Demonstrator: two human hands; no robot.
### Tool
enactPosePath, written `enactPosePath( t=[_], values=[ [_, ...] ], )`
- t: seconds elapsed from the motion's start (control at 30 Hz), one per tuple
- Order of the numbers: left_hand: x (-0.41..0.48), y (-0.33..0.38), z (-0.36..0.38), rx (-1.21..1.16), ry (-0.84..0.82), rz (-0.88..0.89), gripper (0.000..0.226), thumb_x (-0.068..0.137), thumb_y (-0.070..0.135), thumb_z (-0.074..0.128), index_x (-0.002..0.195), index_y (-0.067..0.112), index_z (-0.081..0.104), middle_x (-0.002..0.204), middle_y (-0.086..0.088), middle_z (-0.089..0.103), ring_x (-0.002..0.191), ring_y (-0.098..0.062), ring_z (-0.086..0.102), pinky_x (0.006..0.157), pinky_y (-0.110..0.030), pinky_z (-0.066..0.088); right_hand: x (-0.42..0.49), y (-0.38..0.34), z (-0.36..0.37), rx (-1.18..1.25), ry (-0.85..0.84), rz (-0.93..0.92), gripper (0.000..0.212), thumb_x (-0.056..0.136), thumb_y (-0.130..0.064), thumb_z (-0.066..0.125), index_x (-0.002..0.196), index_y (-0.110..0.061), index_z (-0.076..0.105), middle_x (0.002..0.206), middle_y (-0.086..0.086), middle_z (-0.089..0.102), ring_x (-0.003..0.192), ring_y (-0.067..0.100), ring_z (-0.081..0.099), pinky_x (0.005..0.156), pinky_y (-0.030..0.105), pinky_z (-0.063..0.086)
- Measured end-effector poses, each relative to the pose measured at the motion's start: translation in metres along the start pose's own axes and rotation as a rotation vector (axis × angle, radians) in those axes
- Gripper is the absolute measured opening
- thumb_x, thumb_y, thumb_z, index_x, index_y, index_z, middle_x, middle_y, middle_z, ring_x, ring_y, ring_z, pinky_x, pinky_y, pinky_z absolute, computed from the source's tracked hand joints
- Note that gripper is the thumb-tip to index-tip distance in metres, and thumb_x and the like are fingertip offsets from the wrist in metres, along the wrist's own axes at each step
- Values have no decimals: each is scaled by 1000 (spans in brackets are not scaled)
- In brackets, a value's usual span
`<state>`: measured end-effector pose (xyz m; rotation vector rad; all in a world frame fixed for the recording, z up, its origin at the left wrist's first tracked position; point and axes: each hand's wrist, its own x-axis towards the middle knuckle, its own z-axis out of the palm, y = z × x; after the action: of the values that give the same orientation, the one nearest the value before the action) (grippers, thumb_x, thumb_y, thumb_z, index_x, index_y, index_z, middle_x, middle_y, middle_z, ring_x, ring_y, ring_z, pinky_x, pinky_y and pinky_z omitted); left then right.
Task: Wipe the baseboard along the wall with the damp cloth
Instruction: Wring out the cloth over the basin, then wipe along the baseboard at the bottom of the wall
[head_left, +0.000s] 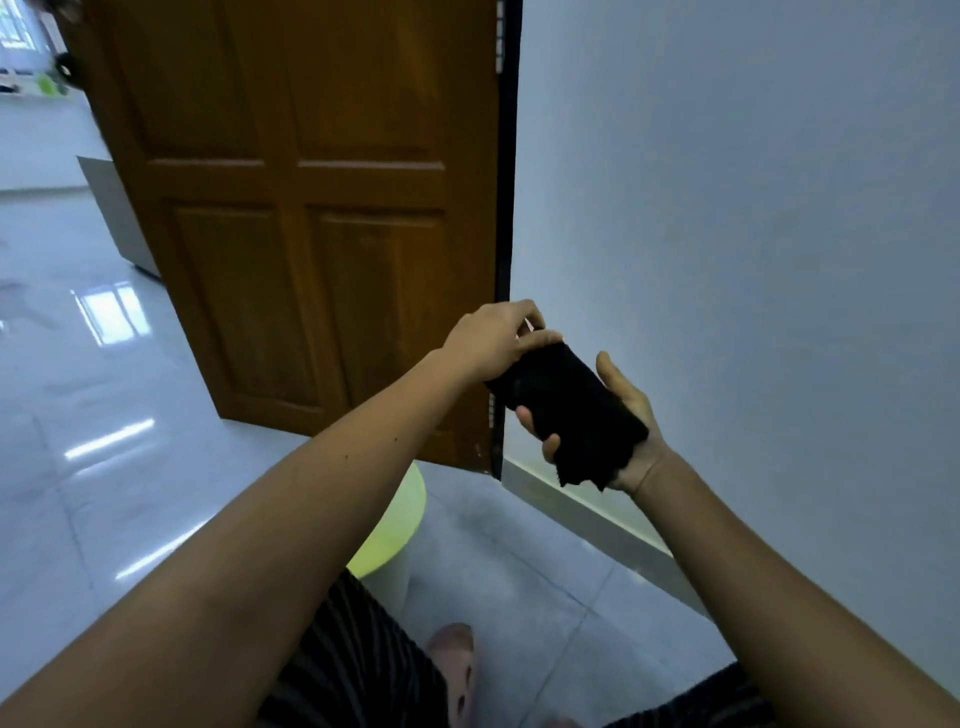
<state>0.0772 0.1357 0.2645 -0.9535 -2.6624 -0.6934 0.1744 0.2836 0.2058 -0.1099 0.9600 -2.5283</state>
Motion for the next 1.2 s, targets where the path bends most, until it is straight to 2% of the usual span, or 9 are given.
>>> enactPosePath(
  t=[0.13,0.33,0.4,0.57,0.7,0.77,0.9,1.03,1.2],
  values=[
    [14,-22,23,-56,2,-67,39,95,45,45,123,18,51,114,-2,62,98,-19,59,82,-41,52,-6,-35,-14,-147,207,4,47,90,-48,47,113,-11,65,106,21,68,80,31,66,52,31,54],
    [13,-102,154,-156,-339,-334,38,97,34,46,129,15,47,131,-9,56,108,-26,56,85,-36,47,25,-38,-107,-432,679,96,37,91,-39,55,120,-16,53,103,20,70,78,27,67,44,28,48],
    [2,-127,219,-173,-440,-444,43,96,35,46,134,16,44,137,-11,52,119,-28,52,96,-38,44,46,-22,-148,-539,774,138,32,93,-36,53,119,-17,51,99,18,68,72,24,65,45,27,44],
    [-31,-172,361,-103,-645,-526,61,99,41,34,150,14,15,159,-9,17,144,-26,18,117,-42,16,107,22,-237,-853,836,275,31,96,-31,50,122,-16,56,77,17,65,61,25,58,47,27,39],
    [-42,-204,436,25,-652,-557,62,100,42,23,151,15,1,161,-9,-4,147,-26,-4,117,-43,1,175,46,-283,-1298,637,279,36,97,-36,43,132,-40,50,66,3,64,40,10,56,42,18,43],
    [-43,-221,464,52,-598,-598,64,100,44,21,151,13,-2,160,-10,-8,147,-27,-7,117,-43,-1,220,59,-305,-1620,512,247,40,97,-40,41,136,-39,45,75,1,64,58,12,63,58,24,53],
    [-45,-249,494,45,-472,-594,68,99,46,21,150,11,-5,159,-12,-12,146,-28,-10,118,-44,-4,291,89,-340,-2472,262,102,51,97,-35,40,146,-29,28,139,12,43,116,34,45,86,43,47],
    [-51,-263,507,46,-503,-512,71,97,51,20,149,13,-10,159,-8,-16,146,-24,-16,117,-43,-9,310,112,-376,-2998,-27,156,53,98,-17,33,149,-12,19,154,18,20,122,36,37,84,39,44],
    [-63,-268,516,105,-457,-449,76,89,59,9,149,17,-12,159,-7,-16,145,-24,-16,114,-42,-12,281,111,-407,-3385,-463,240,59,97,-17,33,150,-4,11,158,17,0,124,32,32,88,36,40]
  ],
)
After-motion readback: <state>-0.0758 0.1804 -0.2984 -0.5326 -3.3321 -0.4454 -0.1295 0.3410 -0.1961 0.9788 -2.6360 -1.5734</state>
